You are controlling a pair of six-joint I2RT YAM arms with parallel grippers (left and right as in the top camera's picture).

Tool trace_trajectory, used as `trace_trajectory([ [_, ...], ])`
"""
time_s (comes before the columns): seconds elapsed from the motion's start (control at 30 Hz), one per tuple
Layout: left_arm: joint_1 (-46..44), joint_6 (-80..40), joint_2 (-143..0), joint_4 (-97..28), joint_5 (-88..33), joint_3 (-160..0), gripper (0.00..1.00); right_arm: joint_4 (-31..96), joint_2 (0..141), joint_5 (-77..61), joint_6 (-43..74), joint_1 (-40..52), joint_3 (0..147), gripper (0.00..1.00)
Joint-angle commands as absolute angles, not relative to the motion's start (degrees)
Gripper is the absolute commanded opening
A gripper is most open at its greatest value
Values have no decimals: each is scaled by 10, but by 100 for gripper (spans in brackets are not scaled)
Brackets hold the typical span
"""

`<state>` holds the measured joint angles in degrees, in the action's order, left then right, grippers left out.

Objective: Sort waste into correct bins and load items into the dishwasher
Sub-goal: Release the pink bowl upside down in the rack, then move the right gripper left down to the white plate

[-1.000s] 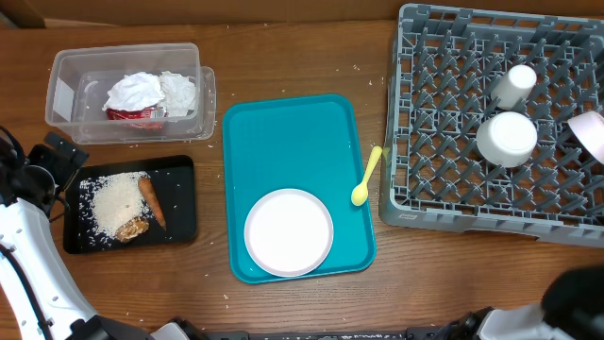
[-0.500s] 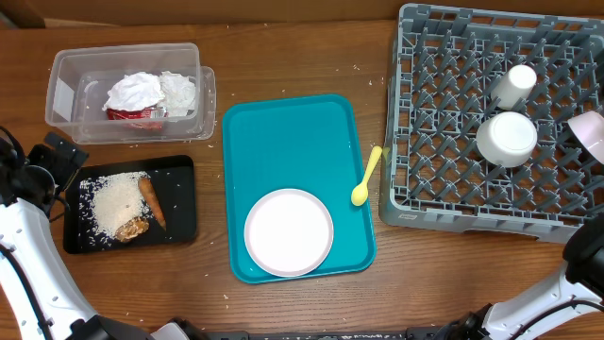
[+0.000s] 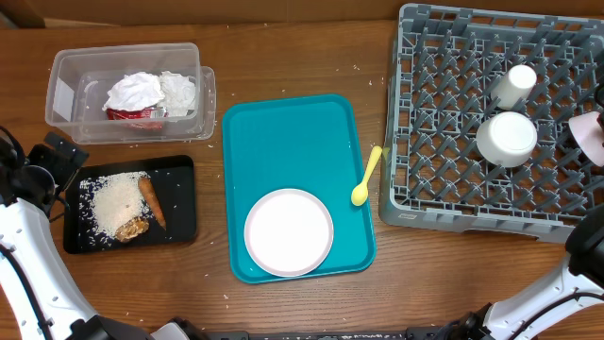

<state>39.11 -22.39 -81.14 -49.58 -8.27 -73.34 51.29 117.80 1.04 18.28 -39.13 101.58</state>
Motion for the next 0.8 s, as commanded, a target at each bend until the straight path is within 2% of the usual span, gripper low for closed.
trace_trajectory([
  [0.0, 392, -229, -813, -495, -79, -736, 100, 530, 1175, -4, 180, -390, 1021, 4],
  [0.27, 392, -229, -813, -495, -79, -736, 100, 579, 1119, -114, 164, -390, 1033, 4],
  [0.6, 392, -229, -813, -495, -79, -736, 100, 689, 1090, -164, 157, -390, 1097, 4],
  [0.77, 392, -229, -813, -495, -79, -736, 100, 739, 1064, -254, 106, -374, 1144, 5],
])
